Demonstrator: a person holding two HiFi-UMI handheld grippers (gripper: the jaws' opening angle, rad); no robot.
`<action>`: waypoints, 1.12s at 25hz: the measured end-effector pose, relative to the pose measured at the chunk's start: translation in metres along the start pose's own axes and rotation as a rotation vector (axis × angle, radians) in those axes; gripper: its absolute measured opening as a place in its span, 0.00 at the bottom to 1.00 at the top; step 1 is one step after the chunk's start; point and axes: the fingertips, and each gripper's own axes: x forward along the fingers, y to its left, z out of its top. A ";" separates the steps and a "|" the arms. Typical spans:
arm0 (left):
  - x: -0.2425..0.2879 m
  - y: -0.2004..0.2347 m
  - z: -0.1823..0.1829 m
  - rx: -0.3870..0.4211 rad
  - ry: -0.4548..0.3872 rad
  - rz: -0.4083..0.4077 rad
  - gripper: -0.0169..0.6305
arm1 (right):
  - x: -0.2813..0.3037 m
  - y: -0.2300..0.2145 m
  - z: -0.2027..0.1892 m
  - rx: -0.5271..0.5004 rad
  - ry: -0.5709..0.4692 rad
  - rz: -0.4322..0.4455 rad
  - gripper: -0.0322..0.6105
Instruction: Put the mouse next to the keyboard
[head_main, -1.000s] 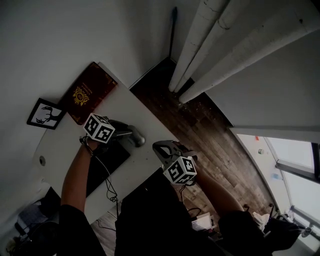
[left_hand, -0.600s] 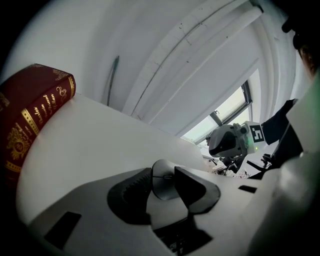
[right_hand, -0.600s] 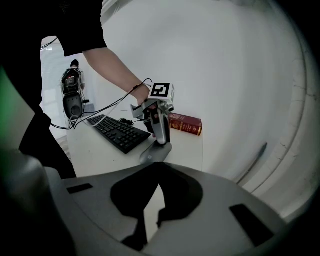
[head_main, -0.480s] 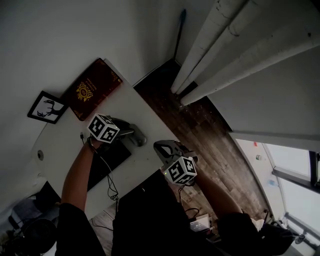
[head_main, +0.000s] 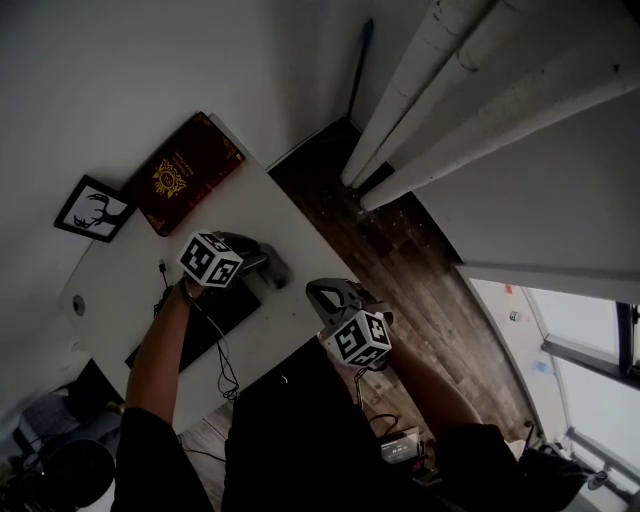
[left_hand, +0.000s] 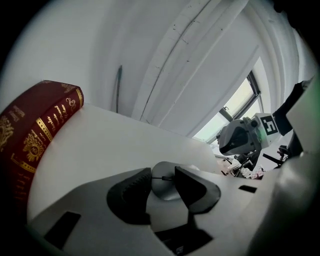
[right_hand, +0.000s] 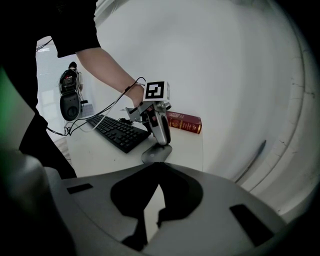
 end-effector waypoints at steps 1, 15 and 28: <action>-0.001 0.000 0.001 0.005 -0.007 0.012 0.26 | 0.000 0.000 0.000 0.002 -0.002 -0.003 0.08; -0.057 0.001 0.018 -0.043 -0.318 0.287 0.17 | 0.003 -0.008 0.018 0.061 -0.053 -0.035 0.08; -0.135 -0.065 -0.029 -0.068 -0.585 0.625 0.03 | 0.022 0.019 0.078 0.019 -0.144 -0.024 0.08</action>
